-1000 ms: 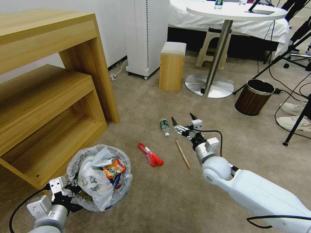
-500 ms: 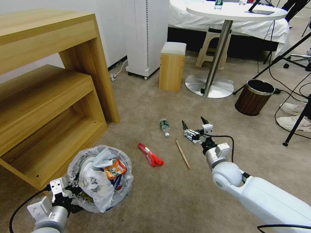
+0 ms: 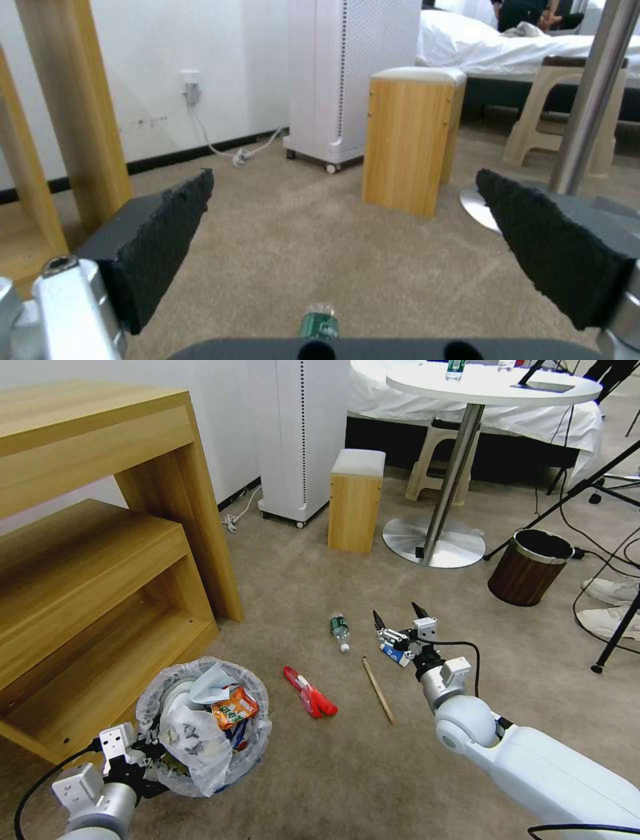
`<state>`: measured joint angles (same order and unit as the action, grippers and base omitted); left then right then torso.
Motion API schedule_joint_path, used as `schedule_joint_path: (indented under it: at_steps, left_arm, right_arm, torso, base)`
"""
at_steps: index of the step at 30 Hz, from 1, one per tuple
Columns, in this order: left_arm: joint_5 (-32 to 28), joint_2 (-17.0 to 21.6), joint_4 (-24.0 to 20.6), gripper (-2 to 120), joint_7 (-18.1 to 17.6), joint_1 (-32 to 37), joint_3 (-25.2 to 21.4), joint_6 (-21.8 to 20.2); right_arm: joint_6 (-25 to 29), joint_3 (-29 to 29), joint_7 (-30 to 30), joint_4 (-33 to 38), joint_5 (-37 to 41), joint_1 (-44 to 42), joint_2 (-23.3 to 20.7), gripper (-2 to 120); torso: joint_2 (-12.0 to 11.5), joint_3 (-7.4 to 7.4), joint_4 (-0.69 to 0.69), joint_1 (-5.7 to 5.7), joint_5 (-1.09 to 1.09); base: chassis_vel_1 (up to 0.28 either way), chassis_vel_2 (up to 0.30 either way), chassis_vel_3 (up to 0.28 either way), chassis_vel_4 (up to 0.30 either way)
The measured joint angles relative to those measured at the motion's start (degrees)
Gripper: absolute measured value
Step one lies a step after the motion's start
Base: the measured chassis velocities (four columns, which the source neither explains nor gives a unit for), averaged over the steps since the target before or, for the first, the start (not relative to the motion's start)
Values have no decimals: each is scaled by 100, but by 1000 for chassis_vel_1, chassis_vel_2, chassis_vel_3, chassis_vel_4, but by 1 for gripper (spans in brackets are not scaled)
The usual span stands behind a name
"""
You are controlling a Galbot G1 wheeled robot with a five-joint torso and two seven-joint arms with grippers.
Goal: Pick up the trash bin and place the garbage on the floor into it.
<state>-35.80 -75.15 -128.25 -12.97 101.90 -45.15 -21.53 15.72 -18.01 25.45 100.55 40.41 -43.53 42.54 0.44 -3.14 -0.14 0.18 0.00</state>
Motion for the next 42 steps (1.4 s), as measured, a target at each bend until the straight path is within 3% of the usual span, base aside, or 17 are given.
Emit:
schedule_joint_path:
  at_steps: [20, 30, 38, 42]
  left_arm:
    - [-54, 13, 19, 0, -14, -4, -43, -5]
    - [-60, 7, 11, 0, -30, -4, -43, -27]
    - [-86, 19, 10, 0, -33, -10, -69, -57]
    - [-85, -17, 15, 0, -33, -18, -65, -58]
  right_arm:
    - [80, -146, -53, -164, -119, 153, 164, 100]
    - [344, -224, -443, -310, -122, 213, 122, 100]
    - [-12, -557, -686, -422, 248, 444, -62, 100]
    - [-265, -884, -629, -494, 902, 612, -50, 100]
  torso:
    - [0, 1, 0, 0, 0]
    - [0, 1, 0, 0, 1]
    - [0, 1, 0, 0, 0]
    - [0, 1, 0, 0, 0]
  base:
    - [-40, 39, 43, -43]
    - [-22, 27, 25, -25]
    - [0, 0, 0, 0]
    - [0, 0, 0, 0]
